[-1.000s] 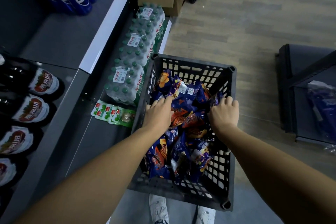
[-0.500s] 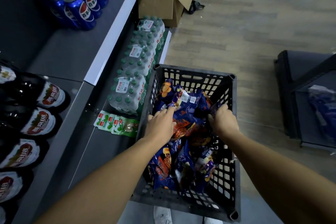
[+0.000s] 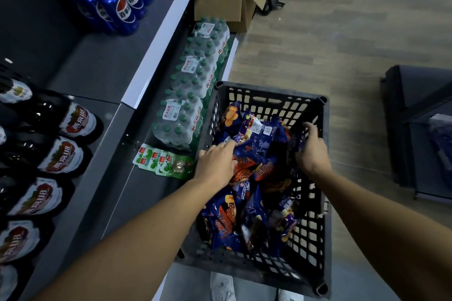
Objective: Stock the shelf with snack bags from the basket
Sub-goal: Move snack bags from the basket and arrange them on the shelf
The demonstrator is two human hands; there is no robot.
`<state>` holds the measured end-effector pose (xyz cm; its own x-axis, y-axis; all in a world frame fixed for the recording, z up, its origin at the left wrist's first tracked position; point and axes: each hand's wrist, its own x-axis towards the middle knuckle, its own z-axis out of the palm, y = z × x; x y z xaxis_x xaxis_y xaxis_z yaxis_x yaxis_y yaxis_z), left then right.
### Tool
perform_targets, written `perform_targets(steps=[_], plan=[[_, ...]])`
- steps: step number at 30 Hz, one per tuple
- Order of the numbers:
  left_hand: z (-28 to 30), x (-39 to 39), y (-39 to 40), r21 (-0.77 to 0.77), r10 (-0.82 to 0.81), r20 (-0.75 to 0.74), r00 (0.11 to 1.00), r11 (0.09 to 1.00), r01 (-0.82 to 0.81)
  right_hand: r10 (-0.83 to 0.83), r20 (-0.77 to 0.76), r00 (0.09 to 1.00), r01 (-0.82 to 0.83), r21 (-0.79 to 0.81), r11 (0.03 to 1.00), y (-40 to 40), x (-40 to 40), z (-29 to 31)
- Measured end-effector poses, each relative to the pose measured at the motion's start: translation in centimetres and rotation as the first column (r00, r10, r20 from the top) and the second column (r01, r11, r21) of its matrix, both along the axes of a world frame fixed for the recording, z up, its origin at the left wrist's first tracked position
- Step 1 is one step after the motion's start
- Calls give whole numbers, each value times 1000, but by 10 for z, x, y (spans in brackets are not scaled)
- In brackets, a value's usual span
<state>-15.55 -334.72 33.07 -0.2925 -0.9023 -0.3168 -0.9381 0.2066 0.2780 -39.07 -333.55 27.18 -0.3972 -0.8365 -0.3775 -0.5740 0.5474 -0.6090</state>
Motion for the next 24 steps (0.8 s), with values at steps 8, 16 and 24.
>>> perform_targets(steps=[8,16,24], plan=[[-6,-6,-2,43,-52,46,998,998,50,689,-119,715,-624,337,706,-12,-18,-2],[-13,-2,-9,97,-49,68,997,994,42,779,-512,361,-725,372,580,-16,-13,10],[23,-8,-19,114,-47,153,987,993,29,736,-299,607,-749,94,656,-28,-21,82]])
